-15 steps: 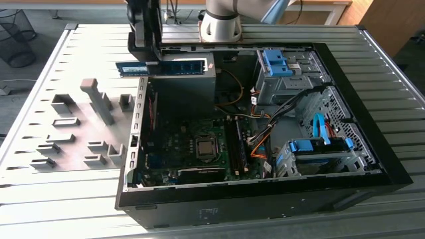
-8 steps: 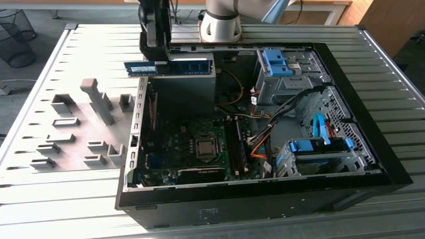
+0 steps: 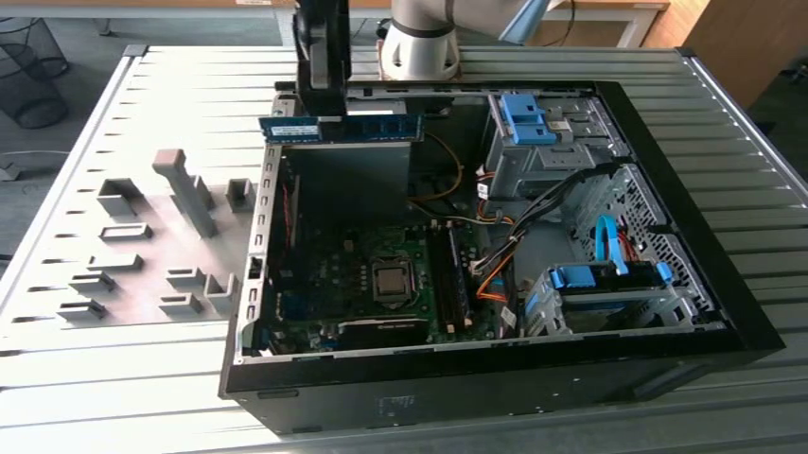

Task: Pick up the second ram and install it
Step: 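Pick up the second ram and move it above second insertion slot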

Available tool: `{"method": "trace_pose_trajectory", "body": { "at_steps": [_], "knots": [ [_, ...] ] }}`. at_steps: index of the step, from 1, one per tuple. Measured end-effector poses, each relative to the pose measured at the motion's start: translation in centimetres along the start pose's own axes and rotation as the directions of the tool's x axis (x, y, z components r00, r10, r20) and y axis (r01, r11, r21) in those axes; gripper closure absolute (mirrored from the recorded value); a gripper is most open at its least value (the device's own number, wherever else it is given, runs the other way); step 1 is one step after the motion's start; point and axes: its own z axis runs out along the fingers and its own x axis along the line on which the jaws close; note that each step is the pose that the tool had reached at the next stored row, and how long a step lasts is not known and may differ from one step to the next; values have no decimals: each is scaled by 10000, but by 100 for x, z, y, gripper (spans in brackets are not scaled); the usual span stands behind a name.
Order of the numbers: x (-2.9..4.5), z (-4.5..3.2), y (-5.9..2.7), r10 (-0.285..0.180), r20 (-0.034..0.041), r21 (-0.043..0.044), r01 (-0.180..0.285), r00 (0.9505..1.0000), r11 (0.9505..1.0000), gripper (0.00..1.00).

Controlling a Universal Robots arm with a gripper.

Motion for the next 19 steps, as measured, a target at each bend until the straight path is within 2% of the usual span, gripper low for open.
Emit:
{"method": "trace_pose_trajectory", "body": {
  "at_steps": [19],
  "knots": [
    [-5,-7,-499,0,0,0,0,10000,10000,86]
  ]
}}
